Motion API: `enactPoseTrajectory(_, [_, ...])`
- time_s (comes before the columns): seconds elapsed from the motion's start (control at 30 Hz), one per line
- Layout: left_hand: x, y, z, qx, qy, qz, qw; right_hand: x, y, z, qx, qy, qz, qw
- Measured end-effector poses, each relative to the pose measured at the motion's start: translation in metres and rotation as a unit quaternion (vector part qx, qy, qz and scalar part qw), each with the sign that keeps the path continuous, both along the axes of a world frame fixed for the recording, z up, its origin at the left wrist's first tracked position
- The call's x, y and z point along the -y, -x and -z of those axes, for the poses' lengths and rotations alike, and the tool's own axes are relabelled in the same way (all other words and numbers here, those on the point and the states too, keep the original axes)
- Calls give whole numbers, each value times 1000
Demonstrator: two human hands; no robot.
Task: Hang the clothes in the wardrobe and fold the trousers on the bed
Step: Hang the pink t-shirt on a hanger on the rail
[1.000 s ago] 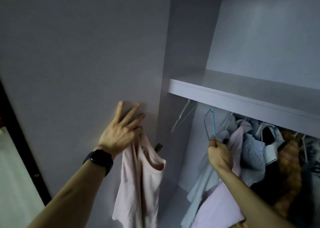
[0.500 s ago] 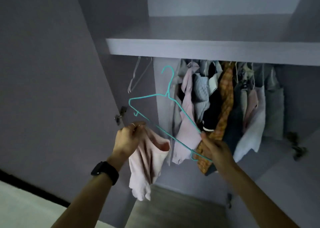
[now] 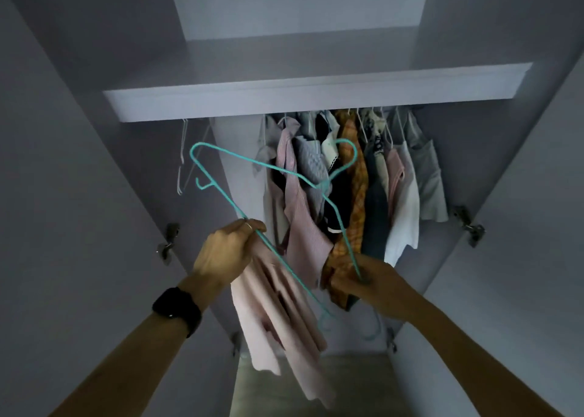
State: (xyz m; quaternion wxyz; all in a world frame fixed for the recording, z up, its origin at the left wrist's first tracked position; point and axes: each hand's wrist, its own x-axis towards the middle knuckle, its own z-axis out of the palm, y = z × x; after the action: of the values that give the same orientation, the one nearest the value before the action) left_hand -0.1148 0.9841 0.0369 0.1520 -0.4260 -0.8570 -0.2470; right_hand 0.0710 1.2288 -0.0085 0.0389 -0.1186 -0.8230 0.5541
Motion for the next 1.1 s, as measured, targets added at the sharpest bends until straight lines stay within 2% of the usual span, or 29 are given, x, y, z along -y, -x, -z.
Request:
enactPoseTrajectory(0.07, [-12, -4, -4, -57, 49, 51, 996, 5, 13, -9, -18, 32, 44, 998])
enactPoseTrajectory(0.17, [-26, -7, -9, -106, 91, 91, 986, 6, 42, -39, -56, 198, 128, 970])
enactPoseTrajectory(0.27, [-30, -4, -13, -141, 100, 101, 980, -10, 64, -65, 8, 349, 148, 925])
enactPoseTrajectory(0.33, [-28, -3, -11, -140, 101, 97, 980, -20, 68, -75, 48, 372, 144, 916])
enactPoseTrajectory(0.4, [-22, 1, -12, -94, 110, 82, 986, -24, 68, -81, 49, 338, 178, 923])
enactPoseTrajectory(0.47, [-17, 4, -12, -7, 98, 37, 994, -26, 64, -83, 7, 287, 252, 924])
enactPoseTrajectory(0.53, [-15, 9, -13, 92, 44, -29, 994, -29, 56, -80, -54, 290, 317, 901])
enactPoseTrajectory(0.6, [-14, 16, -16, 125, 10, -75, 989, -35, 47, -75, -106, 320, 349, 874])
enactPoseTrajectory(0.67, [-15, 22, -22, 129, 7, -102, 986, -37, 44, -78, -156, 380, 347, 843])
enactPoseTrajectory(0.77, [-12, 24, -35, 138, 15, -105, 985, -30, 60, -95, -210, 505, 282, 788])
enactPoseTrajectory(0.87, [-5, 18, -50, 136, 15, -94, 986, -19, 86, -114, -231, 564, 251, 752])
enactPoseTrajectory(0.97, [1, 17, -67, 119, 45, -84, 988, -15, 108, -129, -251, 581, 226, 740])
enactPoseTrajectory(1.1, [10, 19, -93, 103, 86, -80, 988, -14, 127, -133, -241, 576, 200, 755])
